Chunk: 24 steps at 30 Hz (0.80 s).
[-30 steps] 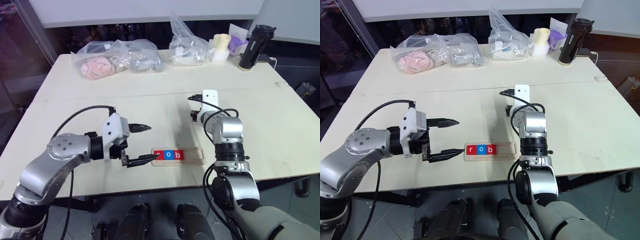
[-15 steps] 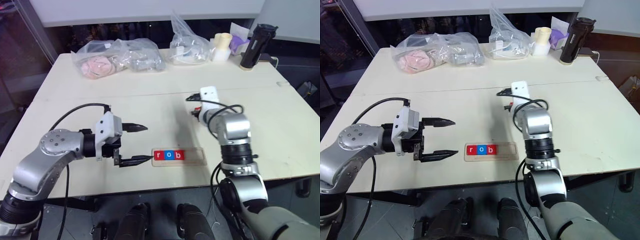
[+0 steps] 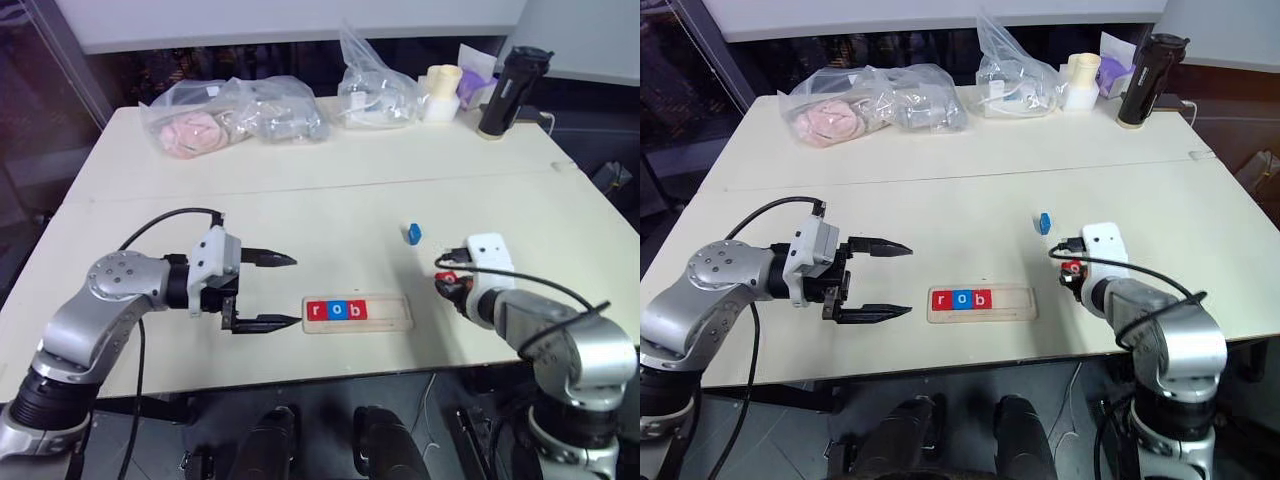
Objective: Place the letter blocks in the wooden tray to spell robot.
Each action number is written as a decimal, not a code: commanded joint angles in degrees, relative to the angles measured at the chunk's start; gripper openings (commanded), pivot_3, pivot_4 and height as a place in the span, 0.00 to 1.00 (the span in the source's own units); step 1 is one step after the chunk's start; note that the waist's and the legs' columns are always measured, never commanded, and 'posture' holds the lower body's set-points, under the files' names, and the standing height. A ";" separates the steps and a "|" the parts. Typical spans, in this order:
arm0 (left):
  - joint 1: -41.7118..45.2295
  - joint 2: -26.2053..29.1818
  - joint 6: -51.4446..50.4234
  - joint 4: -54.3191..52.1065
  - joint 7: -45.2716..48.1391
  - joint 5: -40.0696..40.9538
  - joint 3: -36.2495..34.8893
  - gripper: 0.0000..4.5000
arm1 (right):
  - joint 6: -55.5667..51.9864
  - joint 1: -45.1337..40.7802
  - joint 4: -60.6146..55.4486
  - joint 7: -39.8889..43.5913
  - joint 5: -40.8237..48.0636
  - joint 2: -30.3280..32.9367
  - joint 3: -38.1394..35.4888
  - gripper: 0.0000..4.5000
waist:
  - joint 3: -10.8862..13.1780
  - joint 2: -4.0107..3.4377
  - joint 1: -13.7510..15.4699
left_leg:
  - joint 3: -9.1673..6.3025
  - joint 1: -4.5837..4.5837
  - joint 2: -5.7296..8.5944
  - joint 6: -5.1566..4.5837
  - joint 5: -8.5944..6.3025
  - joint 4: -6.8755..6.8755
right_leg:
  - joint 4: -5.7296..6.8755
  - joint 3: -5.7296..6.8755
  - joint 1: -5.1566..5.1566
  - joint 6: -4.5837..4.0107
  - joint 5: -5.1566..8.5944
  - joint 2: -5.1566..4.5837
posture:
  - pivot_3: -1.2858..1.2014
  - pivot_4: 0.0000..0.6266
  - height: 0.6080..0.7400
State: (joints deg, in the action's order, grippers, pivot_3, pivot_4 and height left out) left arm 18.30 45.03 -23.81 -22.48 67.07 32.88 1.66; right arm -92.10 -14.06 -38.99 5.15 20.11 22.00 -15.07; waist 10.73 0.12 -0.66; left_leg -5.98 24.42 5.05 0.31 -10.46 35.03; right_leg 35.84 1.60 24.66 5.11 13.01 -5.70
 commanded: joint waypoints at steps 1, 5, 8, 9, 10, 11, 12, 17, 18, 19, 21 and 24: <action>1.27 -0.25 1.15 0.04 0.37 -1.02 0.73 1.00 | -0.40 2.20 -3.57 -2.84 3.71 -0.14 -1.82 0.26 | 0.00 -0.01 -0.02 | 0.00 0.02 0.00 0.00 0.00 0.00 | -0.04 0.00 0.00 0.00 0.00 0.00 | 0.52 0.24 0.98; 1.71 -0.25 1.38 0.57 0.78 -1.55 1.07 1.00 | -0.40 4.66 -4.87 -6.14 8.43 -0.40 -2.83 0.26 | -0.01 0.00 0.02 | -0.06 0.04 0.00 0.01 -0.02 -0.06 | -0.33 0.04 -0.10 -0.02 -0.02 0.00 | 0.52 0.24 0.98; 1.74 -0.22 1.53 0.76 0.88 -1.73 1.15 1.00 | -0.40 3.95 -4.49 -8.27 11.61 0.56 -3.15 0.60 | -0.01 0.00 -0.02 | -0.06 0.07 0.00 -0.04 -0.04 -0.12 | -0.48 0.05 -0.10 -0.02 -0.03 0.00 | 0.52 0.24 0.98; 1.74 -0.20 1.57 0.83 0.93 -1.81 1.13 1.00 | -0.40 3.51 -4.20 -8.80 12.65 1.31 -3.25 0.72 | -0.01 0.00 0.00 | -0.06 0.08 0.00 -0.05 -0.04 -0.15 | -0.51 0.05 -0.10 -0.02 -0.03 -0.01 | 0.52 0.24 0.98; 1.70 -0.20 1.56 0.78 0.88 -1.88 1.10 1.00 | -0.40 3.03 -3.76 -8.44 14.20 3.28 -3.00 0.83 | 0.00 0.00 0.04 | -0.06 0.08 0.00 -0.06 -0.05 -0.16 | -0.52 0.06 -0.10 -0.02 -0.04 -0.01 | 0.52 0.24 0.98; 1.64 -0.22 1.45 0.62 0.75 -1.87 1.04 1.00 | -0.40 2.10 -3.37 -6.10 16.24 7.30 -1.81 0.96 | 0.01 -0.03 0.06 | -0.06 0.09 0.01 -0.06 -0.05 -0.17 | -0.54 0.07 -0.10 -0.02 -0.03 -0.01 | 0.52 0.24 0.98; 1.64 -0.22 1.39 0.58 0.70 -1.88 0.98 1.00 | -0.40 0.91 -2.85 -3.39 18.57 10.93 -0.91 0.98 | 0.06 -0.09 0.05 | -0.05 0.10 0.01 -0.07 -0.05 -0.15 | -0.55 0.08 -0.10 -0.02 -0.04 -0.02 | 0.52 0.24 0.98; 1.57 -0.09 1.43 0.75 0.71 -2.06 0.85 1.00 | 13.77 -2.64 0.21 18.45 18.91 33.74 8.58 0.98 | 0.11 -0.09 0.04 | 0.00 0.10 -0.01 -0.19 -0.11 -0.02 | -0.62 0.23 -0.23 0.01 -0.04 -0.07 | 0.52 0.24 0.98; 1.54 -0.05 1.34 0.65 0.65 -2.03 0.80 1.00 | 20.22 -1.46 2.60 23.72 17.03 37.21 10.11 0.98 | 0.12 -0.06 0.13 | 0.02 0.10 -0.01 -0.20 -0.12 -0.06 | -0.65 0.24 -0.21 0.02 -0.03 -0.08 | 0.52 0.24 0.98; 1.48 0.01 1.24 0.49 0.60 -1.97 0.73 1.00 | 26.52 -0.08 5.00 28.56 14.83 40.29 11.64 0.98 | 0.15 -0.02 0.21 | 0.01 0.11 -0.02 -0.23 -0.15 -0.03 | -0.69 0.29 -0.25 0.03 -0.02 -0.08 | 0.52 0.24 0.98; 1.43 0.17 0.87 0.14 0.50 -1.61 0.46 1.00 | 43.37 2.89 11.35 37.45 7.75 44.59 14.78 0.98 | 0.20 0.07 0.20 | 0.06 0.12 0.01 -0.28 -0.19 -0.03 | -0.79 0.31 -0.29 0.06 0.00 -0.12 | 0.52 0.24 0.98; 1.55 0.33 0.64 0.05 0.56 -1.28 0.29 1.00 | 58.32 4.61 19.89 47.49 3.63 45.66 16.28 0.98 | 0.22 0.11 0.13 | 0.25 0.13 0.06 -0.36 -0.23 0.00 | -0.82 0.24 -0.29 0.10 -0.01 -0.19 | 0.52 0.24 0.98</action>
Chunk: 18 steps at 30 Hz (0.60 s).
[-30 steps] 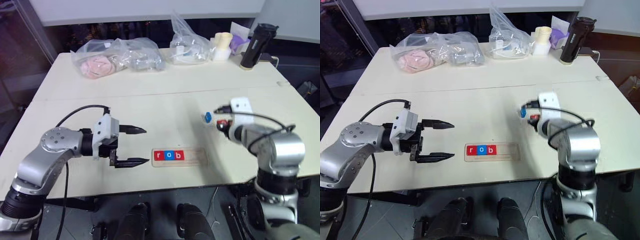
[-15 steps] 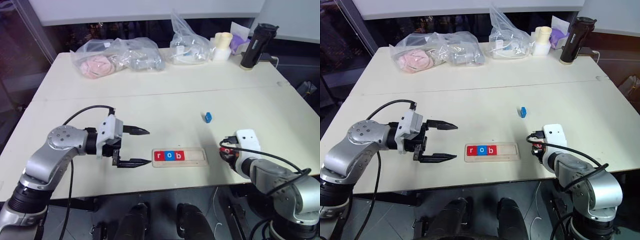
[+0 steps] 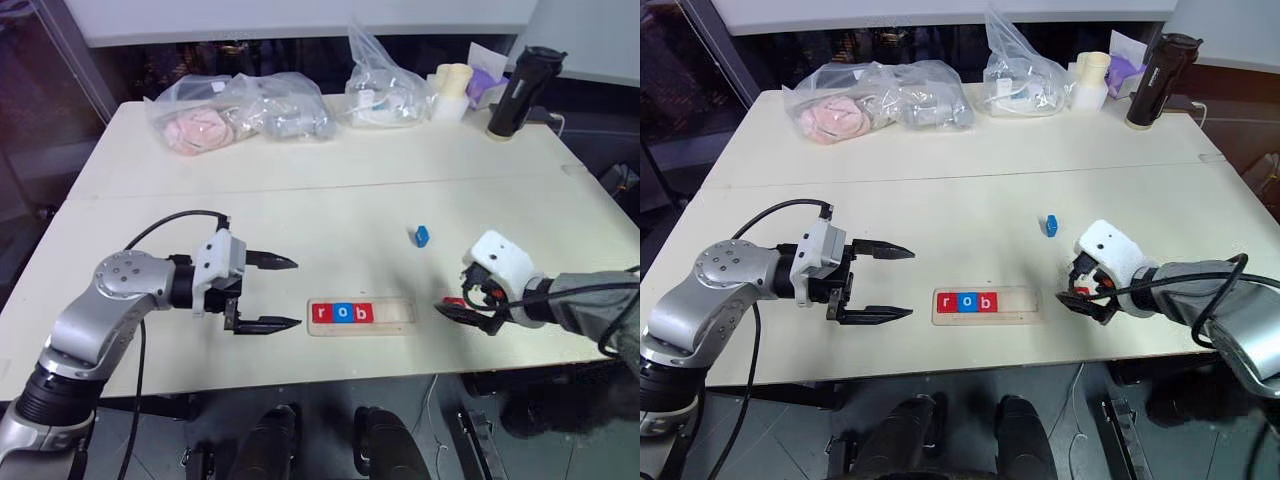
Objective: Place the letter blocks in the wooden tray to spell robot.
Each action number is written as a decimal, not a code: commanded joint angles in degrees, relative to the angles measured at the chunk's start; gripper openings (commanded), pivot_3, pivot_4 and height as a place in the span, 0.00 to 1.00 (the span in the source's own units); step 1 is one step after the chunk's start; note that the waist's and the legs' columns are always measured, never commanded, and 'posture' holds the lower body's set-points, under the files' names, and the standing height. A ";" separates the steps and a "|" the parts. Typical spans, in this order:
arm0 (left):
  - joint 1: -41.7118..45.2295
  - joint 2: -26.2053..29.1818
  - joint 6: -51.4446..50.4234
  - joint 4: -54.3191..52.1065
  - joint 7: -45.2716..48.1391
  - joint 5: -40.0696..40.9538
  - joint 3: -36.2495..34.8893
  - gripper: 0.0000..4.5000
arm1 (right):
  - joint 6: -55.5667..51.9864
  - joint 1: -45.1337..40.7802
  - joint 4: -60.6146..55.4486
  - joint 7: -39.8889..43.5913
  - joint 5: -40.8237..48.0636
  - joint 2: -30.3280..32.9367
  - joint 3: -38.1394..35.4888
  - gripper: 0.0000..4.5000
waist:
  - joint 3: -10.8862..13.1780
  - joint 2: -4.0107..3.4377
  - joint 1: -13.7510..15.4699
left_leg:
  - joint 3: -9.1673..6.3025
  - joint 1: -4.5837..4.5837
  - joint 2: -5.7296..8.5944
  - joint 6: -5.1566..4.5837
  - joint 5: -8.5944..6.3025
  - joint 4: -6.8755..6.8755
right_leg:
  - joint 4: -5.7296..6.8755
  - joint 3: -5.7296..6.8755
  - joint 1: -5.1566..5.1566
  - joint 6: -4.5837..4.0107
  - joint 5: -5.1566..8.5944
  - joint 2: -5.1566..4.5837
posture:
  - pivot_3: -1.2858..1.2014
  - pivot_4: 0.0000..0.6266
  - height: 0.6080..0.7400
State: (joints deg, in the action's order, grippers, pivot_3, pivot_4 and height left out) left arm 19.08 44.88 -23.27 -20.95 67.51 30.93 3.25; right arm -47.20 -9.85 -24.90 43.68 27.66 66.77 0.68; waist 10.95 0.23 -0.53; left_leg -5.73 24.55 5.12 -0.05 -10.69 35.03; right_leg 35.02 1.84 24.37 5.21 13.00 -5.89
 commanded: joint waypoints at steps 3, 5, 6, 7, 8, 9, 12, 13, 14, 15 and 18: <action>0.88 0.72 -0.24 -1.60 0.38 1.26 -1.65 1.00 | 22.51 -0.79 15.32 15.75 -8.02 0.47 3.09 0.98 | 0.01 0.01 -0.05 | 0.06 -0.01 0.00 -0.02 -0.01 0.04 | 0.02 -0.07 0.01 0.05 -0.04 0.00 | 0.52 0.24 0.98; 0.77 1.12 -0.39 -1.55 0.85 1.79 -2.11 1.00 | 26.79 -2.66 20.51 18.74 -10.39 -0.67 4.74 0.98 | 0.02 0.00 -0.04 | 0.05 -0.04 -0.02 -0.02 0.00 0.07 | 0.07 -0.07 0.01 0.05 -0.04 0.02 | 0.52 0.24 0.98; 0.72 1.30 -0.43 -1.48 1.05 1.93 -2.23 1.00 | 28.30 -3.63 22.54 20.15 -10.97 -1.48 5.29 0.98 | 0.02 0.00 -0.09 | 0.05 -0.04 -0.03 -0.02 -0.01 0.08 | 0.08 -0.07 0.01 0.05 -0.05 0.02 | 0.52 0.24 0.98; 0.68 1.44 -0.40 -1.43 1.19 1.97 -2.27 1.00 | 29.13 -4.45 24.12 21.19 -11.39 -2.18 5.67 0.98 | 0.02 0.00 -0.14 | 0.05 -0.06 -0.04 -0.01 -0.01 0.08 | 0.11 -0.08 0.02 0.04 -0.05 0.02 | 0.52 0.24 0.98; 0.53 1.59 -0.39 -1.55 1.26 2.05 -2.37 1.00 | 29.67 -4.84 24.98 21.92 -11.70 -2.66 5.73 0.98 | 0.02 -0.01 -0.12 | 0.05 -0.07 -0.05 -0.01 -0.01 0.08 | 0.11 -0.09 0.02 0.03 -0.05 0.03 | 0.52 0.24 0.98; 0.47 1.69 -0.44 -1.64 1.33 2.11 -2.45 1.00 | 30.39 -5.40 26.04 22.33 -12.42 -3.24 5.96 0.98 | 0.02 -0.01 -0.07 | 0.05 -0.07 -0.05 -0.01 -0.01 0.08 | 0.13 -0.12 0.03 0.02 -0.06 0.03 | 0.52 0.24 0.98; 0.28 1.83 -0.49 -1.94 1.30 2.20 -2.55 1.00 | 31.69 -6.42 28.27 23.42 -13.94 -4.64 5.95 0.98 | 0.02 0.00 0.06 | 0.03 -0.06 -0.04 -0.01 -0.01 0.06 | 0.13 -0.15 0.05 -0.15 -0.16 0.02 | 0.52 0.24 0.98; 0.24 1.86 -0.48 -1.97 1.28 2.18 -2.54 1.00 | 31.79 -6.78 28.99 23.74 -14.27 -5.09 5.97 0.98 | 0.03 0.00 0.07 | 0.03 -0.06 -0.04 -0.01 -0.01 0.06 | 0.13 -0.15 0.04 -0.18 -0.18 0.02 | 0.52 0.24 0.98; 0.12 1.92 -0.45 -2.10 1.28 2.16 -2.54 1.00 | 31.86 -6.91 29.46 24.15 -14.54 -5.43 5.90 0.98 | 0.02 0.00 0.08 | 0.03 -0.05 -0.03 -0.01 -0.01 0.07 | 0.13 -0.15 0.04 -0.18 -0.18 0.02 | 0.52 0.24 0.98; 0.05 1.96 -0.42 -2.18 1.29 2.14 -2.55 1.00 | 31.94 -7.00 29.78 24.48 -14.80 -5.68 5.83 0.98 | 0.02 0.00 0.09 | 0.04 -0.05 -0.02 -0.01 0.00 0.08 | 0.13 -0.16 0.05 -0.18 -0.18 0.01 | 0.52 0.24 0.98; -0.12 2.00 -0.32 -2.28 1.27 2.02 -2.46 1.00 | 32.52 -7.27 31.31 24.96 -15.66 -6.55 5.88 0.98 | 0.02 0.00 0.14 | 0.03 -0.05 -0.02 -0.01 -0.01 0.09 | 0.13 -0.16 0.04 -0.18 -0.18 0.02 | 0.52 0.24 0.98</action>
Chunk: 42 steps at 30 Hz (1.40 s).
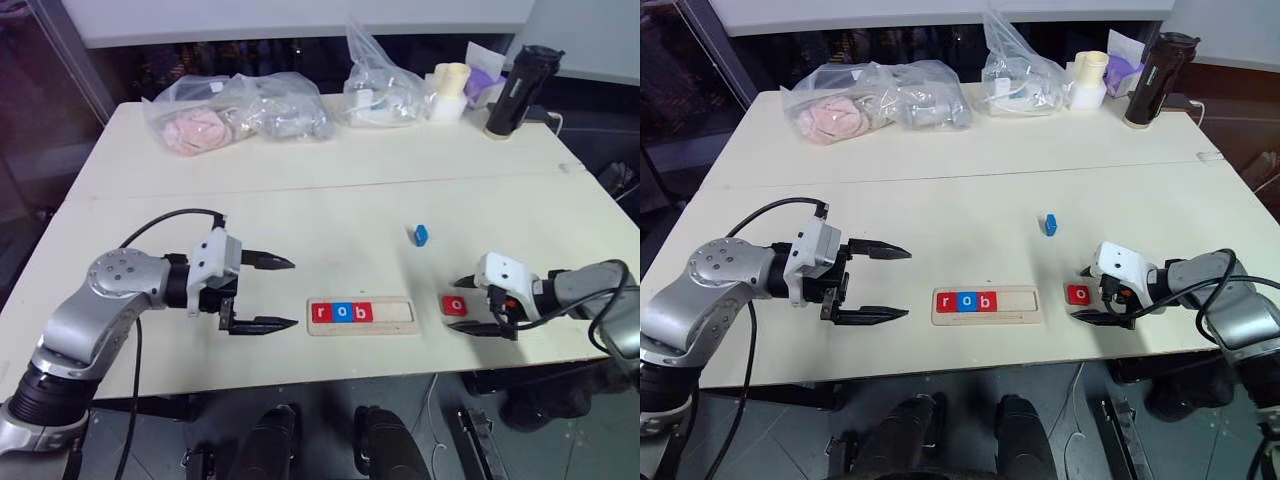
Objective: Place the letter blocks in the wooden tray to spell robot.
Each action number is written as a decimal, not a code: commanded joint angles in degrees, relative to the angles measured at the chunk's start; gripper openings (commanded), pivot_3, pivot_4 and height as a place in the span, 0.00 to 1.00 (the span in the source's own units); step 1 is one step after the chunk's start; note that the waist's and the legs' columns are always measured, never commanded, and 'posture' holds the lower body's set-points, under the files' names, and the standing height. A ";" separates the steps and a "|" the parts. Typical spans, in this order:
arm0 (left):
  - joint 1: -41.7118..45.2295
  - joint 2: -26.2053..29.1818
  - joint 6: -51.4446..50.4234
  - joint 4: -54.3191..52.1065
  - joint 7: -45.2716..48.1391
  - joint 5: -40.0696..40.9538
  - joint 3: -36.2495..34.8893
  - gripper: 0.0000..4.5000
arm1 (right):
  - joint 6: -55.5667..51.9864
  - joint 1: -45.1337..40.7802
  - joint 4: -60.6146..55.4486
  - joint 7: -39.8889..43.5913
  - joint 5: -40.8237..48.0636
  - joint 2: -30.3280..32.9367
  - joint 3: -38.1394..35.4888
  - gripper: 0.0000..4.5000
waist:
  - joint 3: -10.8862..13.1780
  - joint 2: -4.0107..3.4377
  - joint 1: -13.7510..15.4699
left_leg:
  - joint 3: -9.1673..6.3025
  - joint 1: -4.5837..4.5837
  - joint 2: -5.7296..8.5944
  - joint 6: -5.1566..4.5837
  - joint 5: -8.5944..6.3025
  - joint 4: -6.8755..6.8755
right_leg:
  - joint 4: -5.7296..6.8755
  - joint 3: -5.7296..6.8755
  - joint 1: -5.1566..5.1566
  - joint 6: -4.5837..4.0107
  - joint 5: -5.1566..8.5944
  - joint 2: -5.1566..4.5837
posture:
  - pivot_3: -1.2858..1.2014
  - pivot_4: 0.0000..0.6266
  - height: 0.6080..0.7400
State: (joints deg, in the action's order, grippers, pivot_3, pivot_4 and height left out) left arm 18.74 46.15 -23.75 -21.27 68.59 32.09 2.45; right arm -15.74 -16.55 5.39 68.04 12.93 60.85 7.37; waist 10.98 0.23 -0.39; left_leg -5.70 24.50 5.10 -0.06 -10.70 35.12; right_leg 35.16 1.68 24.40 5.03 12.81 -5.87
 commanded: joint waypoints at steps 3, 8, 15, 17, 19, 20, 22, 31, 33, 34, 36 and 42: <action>0.12 0.78 0.18 -2.12 0.13 0.69 -1.56 1.00 | 0.79 -0.47 1.36 1.17 -1.40 -0.91 -1.00 0.98 | 0.00 0.00 -0.01 | 0.00 -0.01 -0.01 0.00 0.00 0.01 | 0.01 0.00 -0.01 0.00 0.00 0.01 | 0.52 0.24 0.98; 0.09 0.78 0.30 -2.12 0.11 0.46 -1.40 1.00 | 0.18 -0.37 -0.01 1.30 -1.61 -0.94 -1.81 0.48 | -0.01 0.00 -0.01 | 0.00 -0.02 -0.01 0.00 0.00 0.02 | 0.04 -0.01 -0.01 0.00 -0.01 0.01 | 0.52 0.24 0.98; -0.06 0.68 0.18 -2.31 0.06 0.58 -1.33 1.00 | -1.96 -1.65 -6.30 -0.90 -2.78 -0.88 -2.78 0.25 | -0.01 -0.01 -0.05 | 0.00 -0.02 -0.01 0.00 0.00 0.03 | 0.06 -0.02 0.00 -0.01 -0.01 0.01 | 0.52 0.24 0.98; -0.10 0.68 0.02 -2.46 0.05 0.76 -1.37 1.00 | -5.08 -2.40 -10.72 -0.36 -0.81 -1.06 -3.08 0.25 | -0.01 -0.01 -0.05 | 0.00 -0.02 -0.01 0.00 0.00 0.03 | 0.06 -0.02 0.01 -0.01 -0.01 0.01 | 0.52 0.24 0.98; -0.12 0.51 0.11 -2.38 0.09 0.68 -1.13 1.00 | -10.38 -4.29 -18.13 -0.65 1.61 -2.59 -1.90 0.25 | 0.00 -0.01 -0.22 | 0.00 -0.02 -0.01 0.00 0.00 0.03 | 0.07 -0.03 0.02 0.00 -0.01 0.01 | 0.52 0.24 0.98; -0.06 0.39 0.02 -2.44 0.00 0.74 -1.05 1.00 | -11.99 -4.83 -20.66 -0.94 1.87 -3.32 -1.04 0.25 | 0.00 -0.01 -0.27 | 0.00 -0.02 -0.02 0.00 0.00 0.02 | 0.08 -0.05 0.04 0.00 -0.01 0.01 | 0.52 0.24 0.98; -0.03 0.23 -0.17 -2.70 -0.17 0.86 -0.92 1.00 | -13.76 -5.28 -23.34 -1.83 1.23 -4.81 0.52 0.25 | 0.00 -0.01 -0.11 | -0.02 -0.02 -0.04 0.00 0.00 0.01 | 0.10 -0.04 0.04 0.01 0.00 0.03 | 0.52 0.24 0.98; -0.27 0.27 -0.71 -3.57 -0.56 0.89 -1.08 1.00 | -15.91 -7.20 -24.61 -3.92 -1.71 -8.53 5.77 0.25 | -0.01 0.02 1.17 | 0.00 0.00 0.03 0.01 0.00 0.07 | 0.07 -0.04 0.02 -0.01 -0.01 0.00 | 0.52 0.24 0.98; -0.38 0.37 -0.66 -3.69 -0.64 0.71 -1.12 1.00 | -16.37 -7.07 -24.59 -3.96 -2.01 -8.69 6.39 0.25 | -0.01 0.02 1.12 | 0.00 0.00 0.02 0.01 0.00 0.06 | 0.07 -0.04 0.02 -0.01 -0.01 0.00 | 0.52 0.24 0.98; -0.50 0.46 -0.51 -3.76 -0.65 0.49 -1.10 1.00 | -16.23 -6.84 -24.64 -3.91 -2.18 -8.74 6.62 0.25 | -0.01 0.02 1.12 | 0.00 0.00 0.02 0.01 0.00 0.06 | 0.07 -0.04 0.02 -0.01 -0.01 0.00 | 0.52 0.24 0.98; -0.64 0.52 -0.47 -3.88 -0.75 0.40 -1.13 1.00 | -16.09 -6.40 -24.86 -3.67 -2.30 -8.55 6.97 0.25 | -0.01 0.02 1.11 | 0.00 -0.01 0.02 0.01 0.00 0.05 | 0.07 -0.04 0.03 -0.01 -0.01 0.01 | 0.52 0.24 0.98; -0.69 0.45 -0.39 -3.82 -0.96 0.41 -1.23 1.00 | -15.62 -5.61 -25.29 -3.02 -2.80 -7.86 7.31 0.25 | -0.01 0.02 1.11 | 0.00 -0.01 0.02 0.00 0.00 0.06 | 0.08 -0.04 0.02 -0.01 -0.02 0.02 | 0.52 0.24 0.98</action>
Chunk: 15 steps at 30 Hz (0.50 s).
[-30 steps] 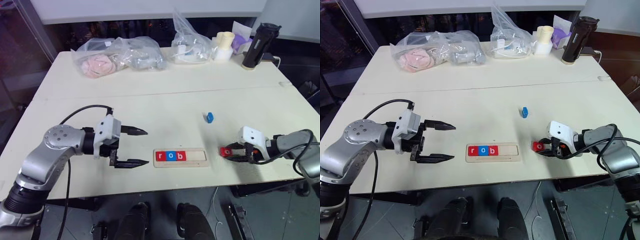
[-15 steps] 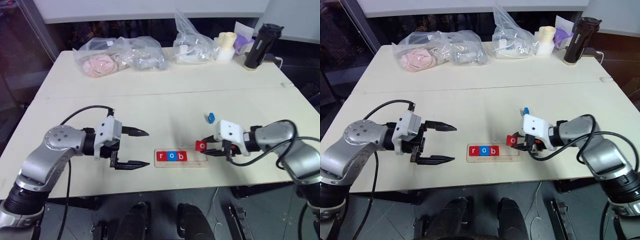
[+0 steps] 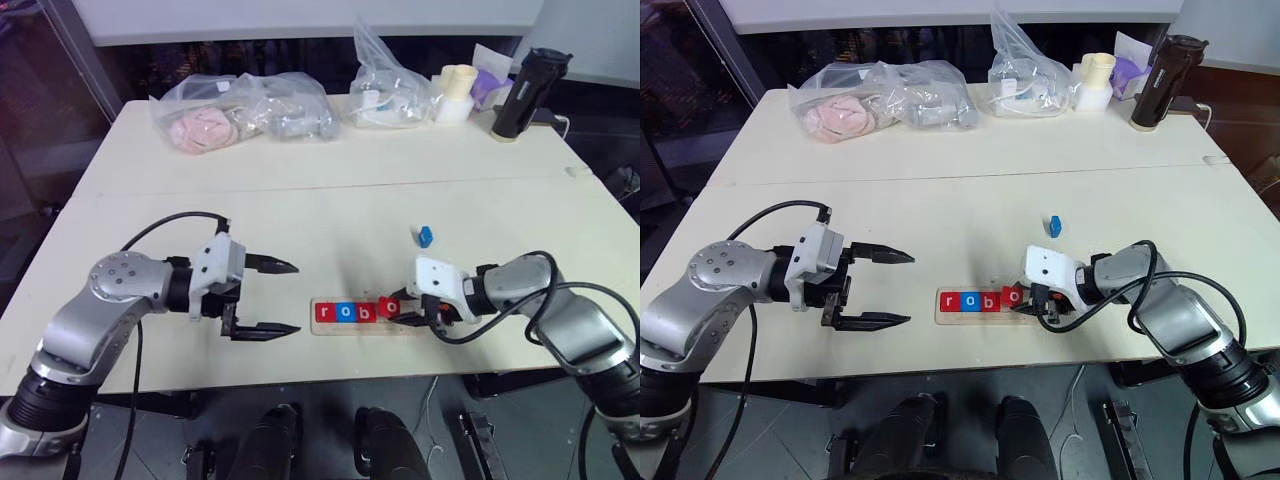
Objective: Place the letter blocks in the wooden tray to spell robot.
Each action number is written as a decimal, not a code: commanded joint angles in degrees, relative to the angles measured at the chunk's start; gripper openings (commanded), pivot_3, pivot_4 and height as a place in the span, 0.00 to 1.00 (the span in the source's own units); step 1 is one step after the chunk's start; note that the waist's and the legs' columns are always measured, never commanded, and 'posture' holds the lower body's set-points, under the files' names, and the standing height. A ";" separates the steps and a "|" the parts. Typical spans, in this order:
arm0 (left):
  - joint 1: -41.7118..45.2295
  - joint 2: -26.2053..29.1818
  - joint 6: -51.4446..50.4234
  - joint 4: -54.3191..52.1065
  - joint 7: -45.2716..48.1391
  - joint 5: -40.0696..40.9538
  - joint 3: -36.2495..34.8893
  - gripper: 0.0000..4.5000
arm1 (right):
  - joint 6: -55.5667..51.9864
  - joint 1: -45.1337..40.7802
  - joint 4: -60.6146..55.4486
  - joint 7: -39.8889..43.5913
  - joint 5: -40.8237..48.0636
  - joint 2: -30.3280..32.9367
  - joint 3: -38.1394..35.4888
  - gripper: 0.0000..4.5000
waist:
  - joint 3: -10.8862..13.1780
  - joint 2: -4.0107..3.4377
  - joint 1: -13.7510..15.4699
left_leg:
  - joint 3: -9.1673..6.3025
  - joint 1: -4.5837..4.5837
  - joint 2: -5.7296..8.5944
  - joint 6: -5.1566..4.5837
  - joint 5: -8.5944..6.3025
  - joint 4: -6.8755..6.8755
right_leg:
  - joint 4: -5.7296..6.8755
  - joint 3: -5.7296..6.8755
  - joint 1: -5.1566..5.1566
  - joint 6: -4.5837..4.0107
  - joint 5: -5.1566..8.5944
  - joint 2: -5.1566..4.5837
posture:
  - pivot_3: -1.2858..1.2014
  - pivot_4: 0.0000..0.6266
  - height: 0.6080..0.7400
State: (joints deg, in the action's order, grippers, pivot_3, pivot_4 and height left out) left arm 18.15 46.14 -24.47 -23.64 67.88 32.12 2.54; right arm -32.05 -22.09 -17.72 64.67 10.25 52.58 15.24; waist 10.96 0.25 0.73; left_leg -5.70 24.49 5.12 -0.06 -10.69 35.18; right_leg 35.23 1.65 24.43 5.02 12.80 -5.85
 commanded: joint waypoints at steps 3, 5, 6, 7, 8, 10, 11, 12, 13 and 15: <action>0.02 0.36 0.34 -1.46 -0.35 0.41 -1.24 1.00 | 0.80 -0.16 -2.14 0.53 -0.43 0.42 -0.38 0.25 | 0.00 0.00 0.00 | 0.00 0.00 0.00 0.00 0.00 0.00 | 0.00 0.01 0.00 0.00 0.00 0.01 | 0.52 0.24 0.98; 0.11 0.29 0.39 -1.47 -0.46 0.36 -1.14 1.00 | 1.06 -0.12 -2.08 0.63 -0.80 0.40 -0.24 0.25 | 0.00 0.00 0.00 | 0.00 0.00 0.00 0.00 0.00 0.00 | 0.01 0.01 0.00 0.00 0.00 0.01 | 0.52 0.24 0.98; 0.15 0.25 0.44 -1.47 -0.53 0.33 -1.11 1.00 | 1.29 -0.11 -2.03 0.68 -1.03 0.38 -0.15 0.25 | 0.00 0.00 0.00 | 0.00 0.00 0.00 0.00 0.00 0.00 | 0.01 0.01 0.00 0.00 0.00 0.01 | 0.52 0.24 0.98; 0.18 0.23 0.43 -1.48 -0.60 0.36 -1.10 1.00 | 1.38 -0.12 -1.99 0.71 -1.16 0.35 -0.11 0.25 | 0.00 0.00 0.00 | 0.00 0.00 0.00 0.00 0.00 0.00 | 0.01 0.01 0.00 0.00 0.00 0.01 | 0.52 0.24 0.98; 0.17 0.22 0.47 -1.49 -0.64 0.34 -1.09 1.00 | 1.35 -0.13 -2.00 0.77 -1.18 0.29 -0.08 0.25 | 0.00 0.00 0.00 | 0.00 0.00 0.00 0.00 0.00 0.00 | 0.01 0.02 0.00 0.00 0.00 0.01 | 0.52 0.24 0.98; 0.16 0.25 0.53 -1.49 -0.67 0.29 -1.07 1.00 | 1.34 -0.20 -1.93 0.83 -1.34 0.12 0.04 0.25 | 0.00 0.00 0.00 | 0.00 0.00 0.00 0.00 0.00 0.00 | 0.01 0.02 0.00 0.00 0.00 0.01 | 0.52 0.24 0.98; 0.26 0.23 0.53 -1.43 -0.69 0.27 -1.05 1.00 | 1.44 -0.30 -1.77 0.95 -1.47 0.06 0.21 0.25 | 0.00 0.00 0.00 | 0.00 0.00 0.00 0.00 0.00 0.00 | 0.01 0.02 0.00 0.01 0.00 0.01 | 0.52 0.24 0.98; 0.34 0.20 0.51 -1.39 -0.71 0.26 -1.04 1.00 | 1.52 -0.37 -1.65 1.04 -1.57 0.02 0.32 0.25 | 0.00 0.00 0.00 | 0.00 0.00 0.00 0.00 0.00 0.00 | 0.01 0.02 0.00 0.00 0.00 0.01 | 0.52 0.24 0.98; 0.38 0.20 0.55 -1.33 -0.72 0.19 -1.02 1.00 | 1.68 -0.41 -1.58 1.12 -1.75 0.00 0.49 0.25 | 0.00 0.00 0.00 | 0.00 0.00 0.00 0.00 0.00 0.00 | 0.01 0.02 0.00 0.00 0.00 0.01 | 0.52 0.24 0.98; 0.44 0.18 0.59 -1.24 -0.76 0.06 -0.99 1.00 | 1.74 -0.46 -1.49 1.30 -1.80 -0.09 0.63 0.25 | 0.00 0.00 -0.01 | 0.00 0.00 0.00 0.00 0.00 0.00 | 0.01 0.02 0.00 0.00 -0.01 0.01 | 0.52 0.24 0.98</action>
State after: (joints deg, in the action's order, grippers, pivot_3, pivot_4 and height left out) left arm 18.15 46.12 -24.43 -23.64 67.33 31.95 2.54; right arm -31.12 -22.09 -17.72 65.70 8.60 52.57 16.03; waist 10.96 0.25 0.72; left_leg -5.70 24.49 5.11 -0.06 -10.69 35.19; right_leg 35.25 1.67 24.43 5.03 12.79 -5.84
